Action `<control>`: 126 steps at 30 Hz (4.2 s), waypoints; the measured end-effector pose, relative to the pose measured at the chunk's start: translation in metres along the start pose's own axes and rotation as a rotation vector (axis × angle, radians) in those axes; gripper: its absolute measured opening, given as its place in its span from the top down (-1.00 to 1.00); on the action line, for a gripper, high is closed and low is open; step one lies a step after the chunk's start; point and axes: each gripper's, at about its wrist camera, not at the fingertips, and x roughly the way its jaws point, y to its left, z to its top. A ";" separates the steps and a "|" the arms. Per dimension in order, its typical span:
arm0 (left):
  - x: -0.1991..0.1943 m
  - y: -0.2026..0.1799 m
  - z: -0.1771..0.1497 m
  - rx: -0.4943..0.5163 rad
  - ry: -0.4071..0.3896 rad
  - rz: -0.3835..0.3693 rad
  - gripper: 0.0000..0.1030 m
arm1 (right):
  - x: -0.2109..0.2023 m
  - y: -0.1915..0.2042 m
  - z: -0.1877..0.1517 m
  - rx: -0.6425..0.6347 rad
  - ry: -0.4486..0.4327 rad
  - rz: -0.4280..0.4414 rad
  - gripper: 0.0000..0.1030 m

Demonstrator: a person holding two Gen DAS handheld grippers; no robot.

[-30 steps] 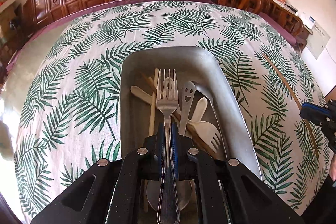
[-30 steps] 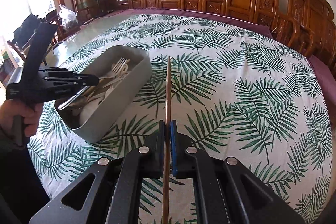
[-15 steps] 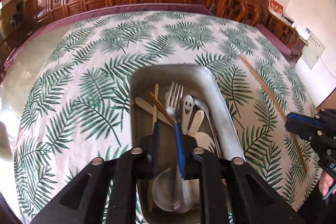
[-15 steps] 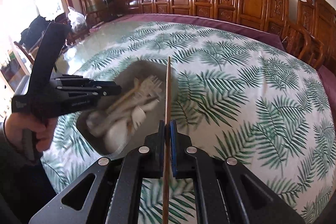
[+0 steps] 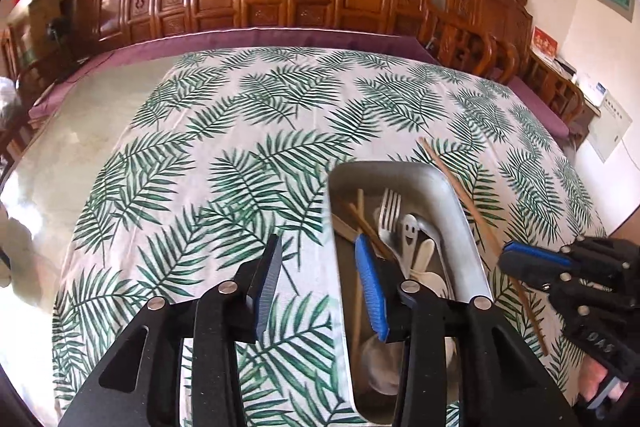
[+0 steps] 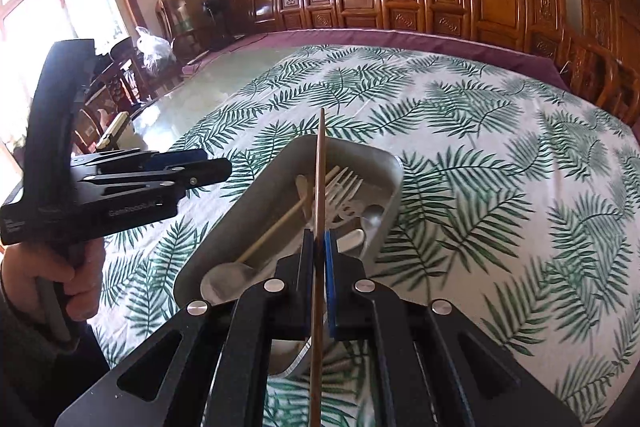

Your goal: Organize utensils

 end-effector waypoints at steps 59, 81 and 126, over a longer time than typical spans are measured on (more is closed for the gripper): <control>-0.031 0.005 -0.003 -0.033 -0.082 0.037 -0.79 | -0.018 0.007 -0.013 0.017 -0.062 -0.050 0.78; -0.103 -0.083 -0.052 0.050 -0.075 0.048 -0.85 | -0.143 -0.013 -0.073 0.111 -0.156 -0.256 -0.95; -0.311 -0.158 -0.061 0.069 -0.447 0.044 -0.85 | -0.361 0.037 -0.096 0.090 -0.548 -0.374 -0.95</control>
